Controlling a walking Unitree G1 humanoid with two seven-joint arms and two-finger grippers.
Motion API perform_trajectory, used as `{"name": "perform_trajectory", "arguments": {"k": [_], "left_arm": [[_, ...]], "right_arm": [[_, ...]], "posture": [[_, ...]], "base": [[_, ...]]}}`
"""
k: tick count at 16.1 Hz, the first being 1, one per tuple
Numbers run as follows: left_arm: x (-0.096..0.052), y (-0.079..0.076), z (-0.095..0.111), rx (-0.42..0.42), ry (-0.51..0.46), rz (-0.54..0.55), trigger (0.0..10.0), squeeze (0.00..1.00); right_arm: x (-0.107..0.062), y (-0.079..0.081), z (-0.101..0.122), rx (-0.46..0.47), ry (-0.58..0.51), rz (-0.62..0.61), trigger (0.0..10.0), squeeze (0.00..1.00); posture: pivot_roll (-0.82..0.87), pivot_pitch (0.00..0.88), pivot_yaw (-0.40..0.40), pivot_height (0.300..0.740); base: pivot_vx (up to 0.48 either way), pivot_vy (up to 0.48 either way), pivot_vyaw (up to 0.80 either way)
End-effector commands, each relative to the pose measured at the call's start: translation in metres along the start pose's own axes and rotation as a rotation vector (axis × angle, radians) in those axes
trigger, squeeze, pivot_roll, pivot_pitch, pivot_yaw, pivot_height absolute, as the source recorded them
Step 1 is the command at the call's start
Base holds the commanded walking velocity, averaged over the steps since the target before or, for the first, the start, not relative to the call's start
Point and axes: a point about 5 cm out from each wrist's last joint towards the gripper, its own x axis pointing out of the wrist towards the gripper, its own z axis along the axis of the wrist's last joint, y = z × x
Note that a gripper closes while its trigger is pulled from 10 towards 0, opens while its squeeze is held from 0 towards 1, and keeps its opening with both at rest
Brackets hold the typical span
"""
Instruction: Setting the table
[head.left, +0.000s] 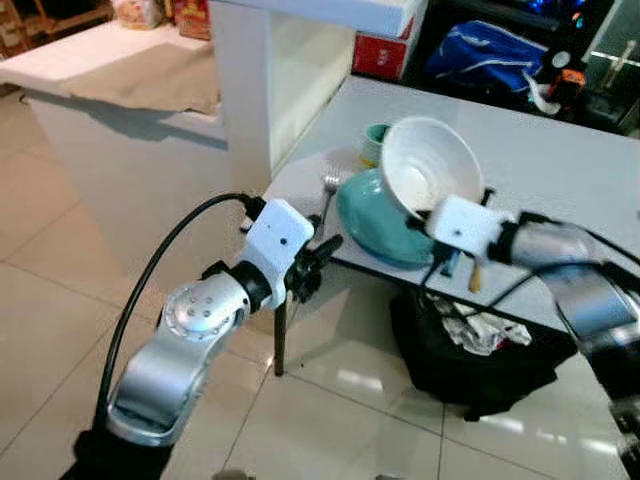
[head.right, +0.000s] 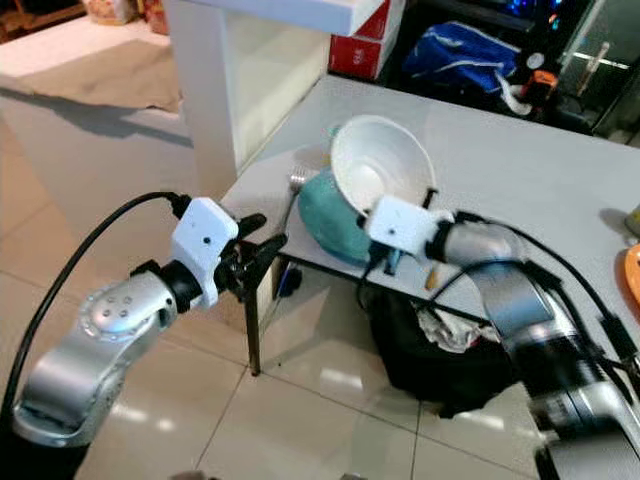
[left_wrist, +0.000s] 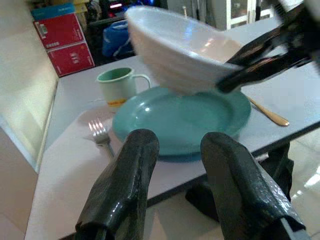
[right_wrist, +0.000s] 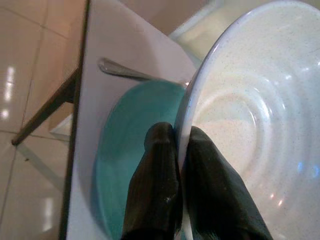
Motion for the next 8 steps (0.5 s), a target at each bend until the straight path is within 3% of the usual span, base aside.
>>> {"name": "perform_trajectory", "arguments": {"k": [1, 4, 8], "left_arm": [[0.001, -0.005, 0.005, 0.002, -0.008, -0.042, 10.0, 0.0], [-0.001, -0.006, 0.008, 0.005, -0.002, -0.067, 10.0, 0.0], [-0.005, -0.005, 0.009, 0.003, 0.005, -0.06, 10.0, 0.0]], "right_arm": [[0.003, -0.006, 0.0, -0.024, -0.002, 0.003, 10.0, 0.0], [0.023, -0.021, -0.01, -0.042, 0.07, 0.049, 10.0, 0.0], [0.03, -0.028, -0.019, -0.059, 0.147, 0.091, 10.0, 0.0]], "posture": [[0.03, 0.037, -0.06, 0.74], [0.04, 0.041, -0.066, 0.74], [0.06, 0.049, -0.084, 0.74]], "base": [[0.0, 0.0, 0.0], [0.0, 0.0, 0.0], [0.0, 0.0, 0.0]]}}
